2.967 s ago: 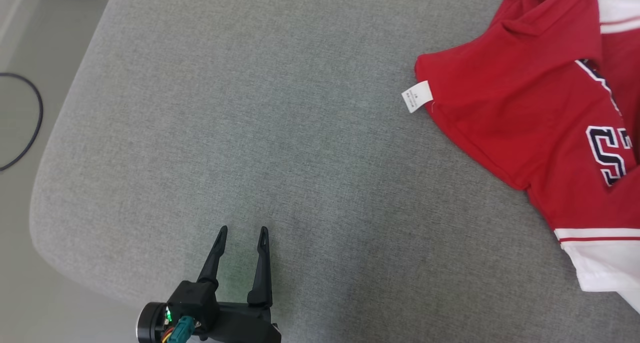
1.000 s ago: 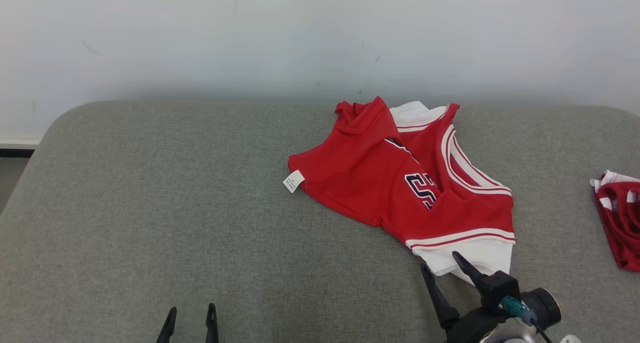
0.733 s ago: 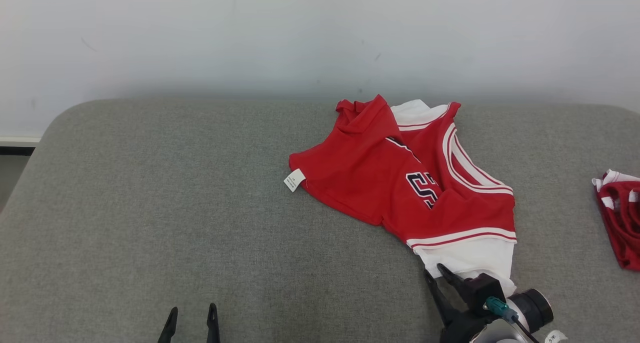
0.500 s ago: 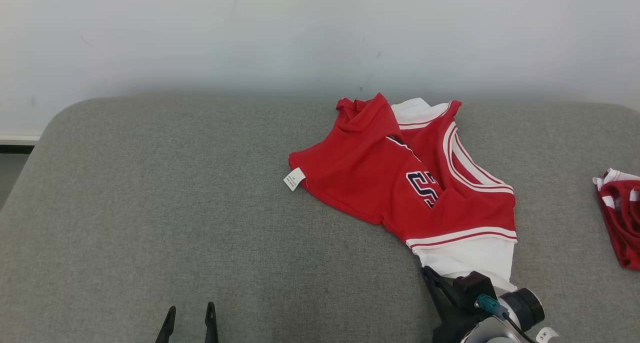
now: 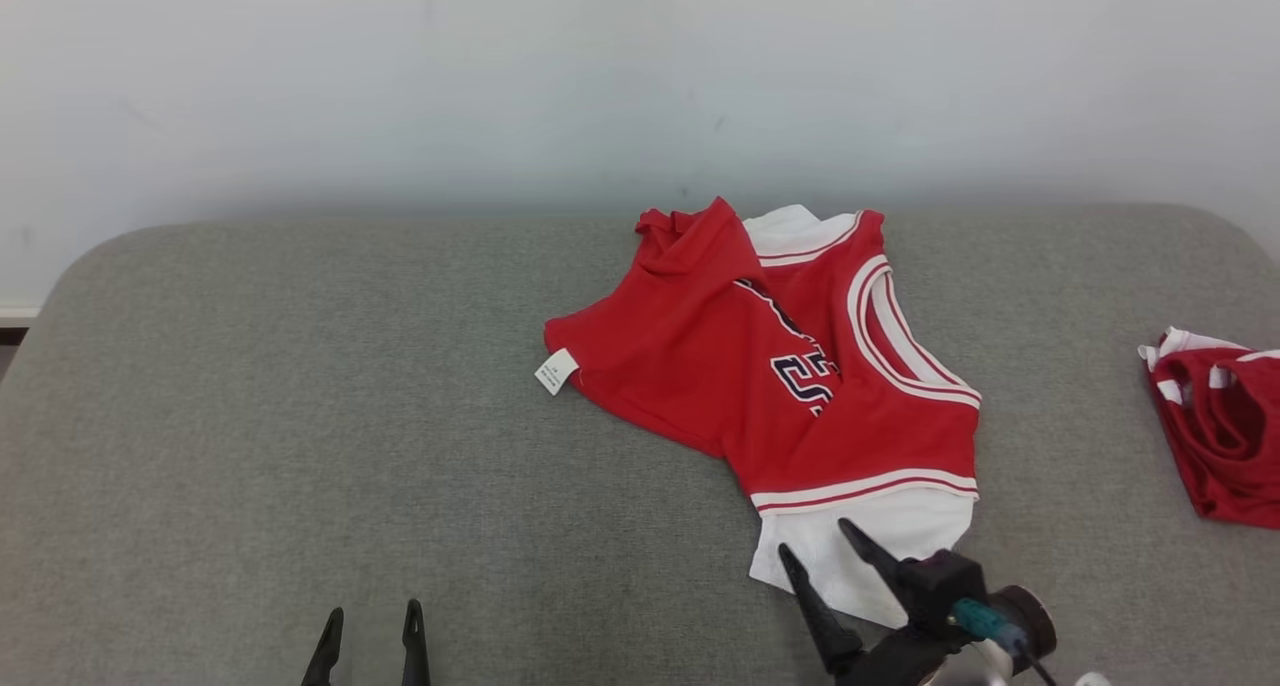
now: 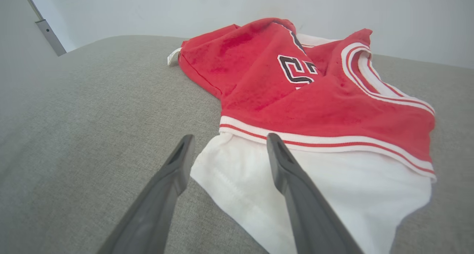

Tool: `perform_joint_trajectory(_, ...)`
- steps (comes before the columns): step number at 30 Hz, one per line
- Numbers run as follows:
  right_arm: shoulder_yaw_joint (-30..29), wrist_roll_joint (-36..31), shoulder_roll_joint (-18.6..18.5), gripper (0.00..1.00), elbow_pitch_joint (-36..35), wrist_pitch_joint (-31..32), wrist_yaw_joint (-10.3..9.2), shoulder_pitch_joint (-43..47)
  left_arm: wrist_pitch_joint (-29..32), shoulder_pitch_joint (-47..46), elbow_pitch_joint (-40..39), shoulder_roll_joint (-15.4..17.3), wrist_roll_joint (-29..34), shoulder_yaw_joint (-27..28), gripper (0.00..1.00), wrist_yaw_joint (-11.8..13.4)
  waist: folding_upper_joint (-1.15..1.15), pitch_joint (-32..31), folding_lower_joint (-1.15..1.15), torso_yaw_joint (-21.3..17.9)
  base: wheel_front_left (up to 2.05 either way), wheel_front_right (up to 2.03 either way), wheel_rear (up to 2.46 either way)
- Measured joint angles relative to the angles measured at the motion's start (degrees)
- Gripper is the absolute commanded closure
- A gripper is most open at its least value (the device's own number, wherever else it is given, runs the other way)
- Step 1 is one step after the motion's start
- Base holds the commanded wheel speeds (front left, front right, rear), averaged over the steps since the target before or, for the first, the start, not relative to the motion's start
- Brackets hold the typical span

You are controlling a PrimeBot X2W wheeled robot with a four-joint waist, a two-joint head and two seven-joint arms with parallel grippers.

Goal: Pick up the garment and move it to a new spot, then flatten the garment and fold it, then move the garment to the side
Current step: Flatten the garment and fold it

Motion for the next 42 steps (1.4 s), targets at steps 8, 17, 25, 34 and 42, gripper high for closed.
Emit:
perform_joint_trajectory(8,-12.89,-3.99,-1.42,0.00,-8.29,0.00,0.00,3.34,0.00,-4.67,-0.03,-0.02,2.31,0.00,0.00,-1.19,0.00,1.43,0.00,-2.83,0.00,0.00,0.00)
perform_joint_trajectory(17,-21.41,-8.29,0.42,0.00,-13.92,-0.01,0.00,4.40,0.00,-20.59,7.02,1.53,6.82,1.49,0.00,-4.00,0.00,5.57,0.00,-7.35,0.00,0.00,0.00)
perform_joint_trajectory(25,-22.85,-8.81,1.12,0.00,-15.21,0.00,0.00,3.69,0.00,-35.31,24.15,4.90,7.04,3.18,0.00,-4.57,0.01,9.59,0.01,-12.66,0.00,0.00,0.00)
perform_joint_trajectory(34,-23.27,-8.81,1.43,0.00,-15.51,-0.01,0.00,2.58,0.00,-46.40,37.80,8.00,7.77,3.28,0.00,-2.63,0.00,13.64,0.01,-17.84,0.00,0.00,0.00)
perform_joint_trajectory(42,-23.87,-8.78,1.45,0.00,-15.30,-0.01,0.00,1.80,0.00,-50.94,46.49,9.80,8.95,1.87,0.00,-0.23,0.01,17.33,0.01,-20.80,0.00,0.00,0.00)
